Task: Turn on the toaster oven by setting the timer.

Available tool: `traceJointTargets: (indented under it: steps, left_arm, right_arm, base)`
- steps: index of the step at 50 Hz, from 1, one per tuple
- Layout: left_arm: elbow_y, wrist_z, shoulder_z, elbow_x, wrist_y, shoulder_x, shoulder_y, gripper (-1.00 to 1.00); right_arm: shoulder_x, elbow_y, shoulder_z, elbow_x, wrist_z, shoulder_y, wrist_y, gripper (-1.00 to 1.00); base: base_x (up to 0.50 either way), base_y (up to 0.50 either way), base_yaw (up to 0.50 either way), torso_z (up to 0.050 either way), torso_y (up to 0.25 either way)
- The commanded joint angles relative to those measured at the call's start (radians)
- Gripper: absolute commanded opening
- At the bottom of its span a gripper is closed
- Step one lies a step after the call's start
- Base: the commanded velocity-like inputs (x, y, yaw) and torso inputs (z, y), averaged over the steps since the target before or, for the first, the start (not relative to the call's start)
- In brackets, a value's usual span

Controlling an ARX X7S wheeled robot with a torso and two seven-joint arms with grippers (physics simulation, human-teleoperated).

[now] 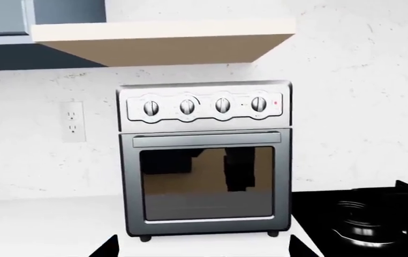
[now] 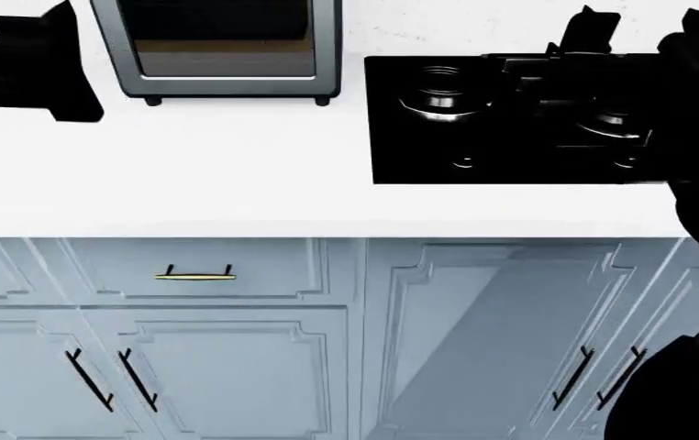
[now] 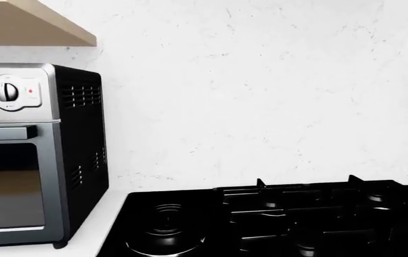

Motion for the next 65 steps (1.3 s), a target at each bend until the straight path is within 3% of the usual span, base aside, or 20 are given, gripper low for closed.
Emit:
traceJointTargets:
  steps: [1, 5, 6, 8, 10, 50, 65]
  left_arm:
    - [0.006, -0.009, 0.011, -0.020, 0.023, -0.013, 0.014, 1.00]
    - [0.005, -0.009, 0.015, -0.021, 0.030, -0.017, 0.015, 1.00]
    - [0.038, 0.052, 0.022, 0.028, 0.051, -0.022, 0.020, 1.00]
    - [-0.005, -0.083, -0.014, -0.092, 0.059, -0.023, 0.041, 1.00]
    - [0.006, -0.014, 0.006, -0.030, 0.072, -0.021, 0.033, 1.00]
    - [0.008, -0.050, 0.024, -0.048, 0.117, -0.051, 0.039, 1.00]
    - [0.013, -0.058, 0.031, -0.067, 0.128, -0.062, 0.042, 1.00]
  right_arm:
    - [0.001, 0.003, 0.003, 0.008, 0.003, 0.001, -0.001, 1.00]
    - [0.002, 0.004, 0.003, 0.011, 0.005, 0.000, -0.002, 1.00]
    - [0.004, -0.005, 0.003, 0.010, 0.007, -0.006, -0.004, 1.00]
    - [-0.013, 0.008, 0.033, 0.027, 0.003, 0.009, 0.045, 1.00]
    - [-0.002, 0.007, 0.011, 0.020, 0.003, 0.003, 0.013, 1.00]
    - [0.002, -0.005, 0.029, 0.055, 0.021, 0.003, 0.033, 1.00]
    - [0.002, -0.005, 0.031, 0.067, 0.030, 0.005, 0.034, 1.00]
  base:
    - [0.00, 0.00, 0.00, 0.000, 0.000]
    - [0.00, 0.00, 0.00, 0.000, 0.000]
    - [0.00, 0.00, 0.00, 0.000, 0.000]
    - [0.00, 0.00, 0.00, 0.050, 0.000]
    - [0.00, 0.00, 0.00, 0.050, 0.000]
    - [0.00, 0.00, 0.00, 0.048, 0.000]
    - [0.00, 0.50, 0.00, 0.000, 0.000]
